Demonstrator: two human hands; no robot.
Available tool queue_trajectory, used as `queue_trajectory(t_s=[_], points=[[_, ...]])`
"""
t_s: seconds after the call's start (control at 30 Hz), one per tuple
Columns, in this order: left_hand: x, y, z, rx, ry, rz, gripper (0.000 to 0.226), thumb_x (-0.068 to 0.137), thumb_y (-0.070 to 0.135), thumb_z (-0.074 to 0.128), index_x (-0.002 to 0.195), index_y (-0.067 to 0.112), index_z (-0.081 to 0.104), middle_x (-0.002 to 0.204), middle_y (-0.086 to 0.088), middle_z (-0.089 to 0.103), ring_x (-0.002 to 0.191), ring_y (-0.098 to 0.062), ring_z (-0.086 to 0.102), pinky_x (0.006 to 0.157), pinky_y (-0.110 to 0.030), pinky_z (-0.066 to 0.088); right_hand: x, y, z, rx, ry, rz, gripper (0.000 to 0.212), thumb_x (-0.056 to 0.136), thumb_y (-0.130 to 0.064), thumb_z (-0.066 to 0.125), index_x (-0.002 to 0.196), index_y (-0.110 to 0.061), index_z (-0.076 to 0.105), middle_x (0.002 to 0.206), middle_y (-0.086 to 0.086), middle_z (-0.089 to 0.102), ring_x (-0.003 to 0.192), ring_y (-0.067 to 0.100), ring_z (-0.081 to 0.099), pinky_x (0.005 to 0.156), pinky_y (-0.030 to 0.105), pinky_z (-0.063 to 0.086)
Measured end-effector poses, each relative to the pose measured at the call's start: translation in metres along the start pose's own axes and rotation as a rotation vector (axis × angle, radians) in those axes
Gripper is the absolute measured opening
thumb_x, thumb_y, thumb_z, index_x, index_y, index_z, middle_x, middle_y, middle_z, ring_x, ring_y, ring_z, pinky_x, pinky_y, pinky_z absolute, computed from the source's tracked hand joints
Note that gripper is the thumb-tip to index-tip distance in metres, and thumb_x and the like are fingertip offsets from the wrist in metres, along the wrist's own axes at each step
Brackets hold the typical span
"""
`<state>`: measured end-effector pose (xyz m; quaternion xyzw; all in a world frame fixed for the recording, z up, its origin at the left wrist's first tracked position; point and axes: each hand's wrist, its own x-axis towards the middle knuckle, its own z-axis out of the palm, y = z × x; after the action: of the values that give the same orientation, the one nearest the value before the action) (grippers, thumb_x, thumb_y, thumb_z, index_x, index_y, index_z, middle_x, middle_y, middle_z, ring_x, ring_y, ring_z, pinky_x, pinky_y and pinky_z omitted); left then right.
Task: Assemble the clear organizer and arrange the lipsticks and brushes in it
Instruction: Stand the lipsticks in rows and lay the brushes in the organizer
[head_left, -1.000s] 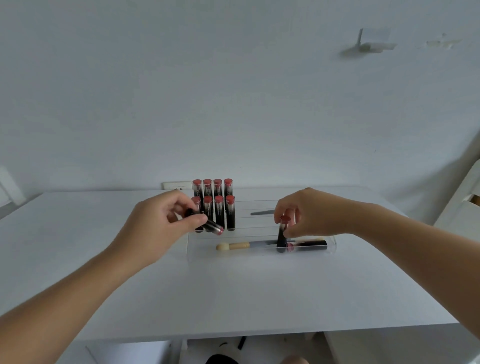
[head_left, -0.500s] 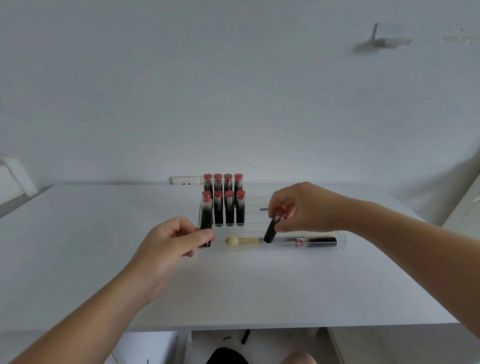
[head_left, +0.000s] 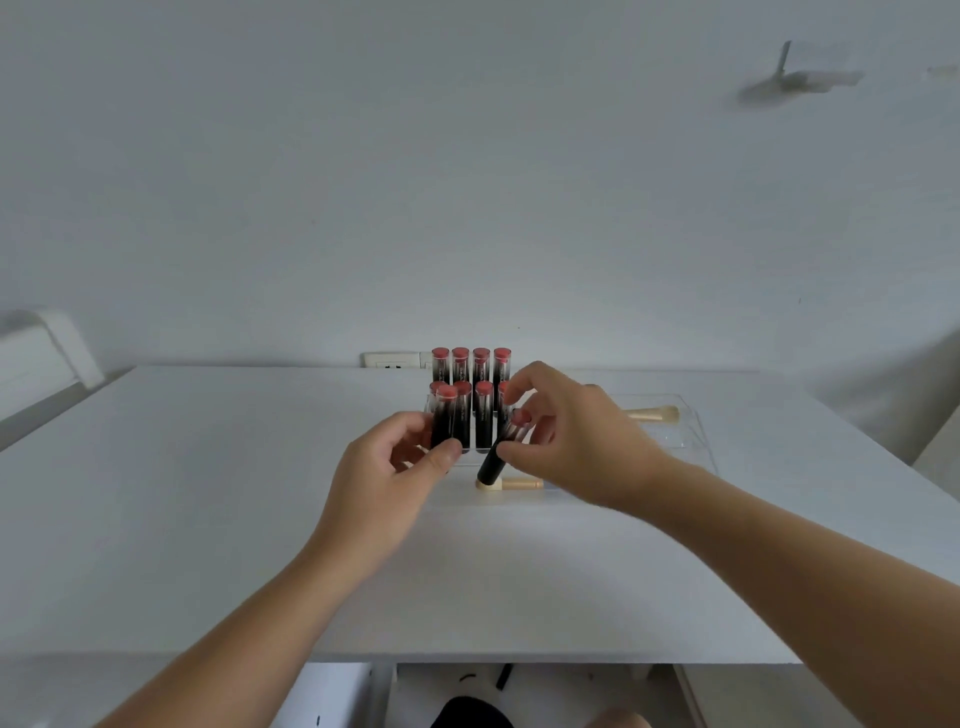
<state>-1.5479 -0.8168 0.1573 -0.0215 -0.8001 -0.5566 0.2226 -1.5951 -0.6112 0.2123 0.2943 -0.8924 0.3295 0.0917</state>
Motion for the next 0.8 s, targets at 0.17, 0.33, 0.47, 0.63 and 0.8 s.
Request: queue_trajectory(t_s=[0.17, 0.33, 0.47, 0.63, 0.8], points=[[0.002, -0.004, 0.001, 0.047, 0.05, 0.003, 0.013, 0.08, 0.025, 0.083, 0.083, 0.033, 0.073, 0.083, 0.016, 0.076, 0.072, -0.002, 0.067, 0.062, -0.014, 0.044, -0.005, 0.0, 0.025, -0.095, 0.068, -0.025, 0.036, 0.081, -0.04, 0.068, 0.1, -0.044, 0.038, 0.086, -0.016, 0.067, 0.07, 0.007, 0.064, 0.062, 0.033, 0.054], [0.004, -0.01, 0.003, 0.092, 0.064, 0.007, 0.019, 0.077, 0.025, 0.087, 0.079, 0.031, 0.069, 0.079, 0.019, 0.073, 0.066, -0.001, 0.062, 0.059, -0.009, 0.042, -0.003, -0.001, 0.036, -0.156, 0.029, -0.098, 0.022, 0.085, -0.037, 0.066, 0.1, -0.038, 0.051, 0.083, -0.019, 0.064, 0.065, 0.003, 0.055, 0.056, 0.027, 0.041], [0.005, -0.015, 0.003, 0.137, 0.068, -0.02, 0.021, 0.077, 0.026, 0.087, 0.082, 0.031, 0.067, 0.081, 0.021, 0.071, 0.066, -0.002, 0.06, 0.057, -0.008, 0.04, 0.001, -0.005, 0.042, -0.151, 0.011, -0.106, 0.034, 0.085, -0.036, 0.067, 0.113, -0.039, 0.049, 0.094, -0.013, 0.07, 0.067, 0.005, 0.056, 0.06, 0.029, 0.049], [0.002, -0.019, 0.005, 0.17, 0.106, -0.029, 0.025, 0.075, 0.032, 0.087, 0.08, 0.027, 0.063, 0.071, 0.012, 0.065, 0.058, -0.006, 0.052, 0.053, -0.012, 0.038, 0.002, -0.001, 0.053, 0.022, 0.068, -0.033, 0.034, 0.083, -0.034, 0.073, 0.108, -0.04, 0.05, 0.087, -0.023, 0.065, 0.066, 0.004, 0.059, 0.06, 0.027, 0.052], [0.003, -0.018, 0.005, 0.264, 0.144, 0.014, 0.038, 0.07, 0.035, 0.091, 0.076, 0.028, 0.054, 0.071, 0.011, 0.045, 0.056, -0.006, 0.043, 0.054, -0.01, 0.036, 0.0, 0.006, 0.06, 0.294, 0.167, 0.041, 0.03, 0.079, -0.024, 0.078, 0.092, -0.038, 0.056, 0.089, -0.021, 0.066, 0.065, 0.012, 0.06, 0.058, 0.024, 0.05]])
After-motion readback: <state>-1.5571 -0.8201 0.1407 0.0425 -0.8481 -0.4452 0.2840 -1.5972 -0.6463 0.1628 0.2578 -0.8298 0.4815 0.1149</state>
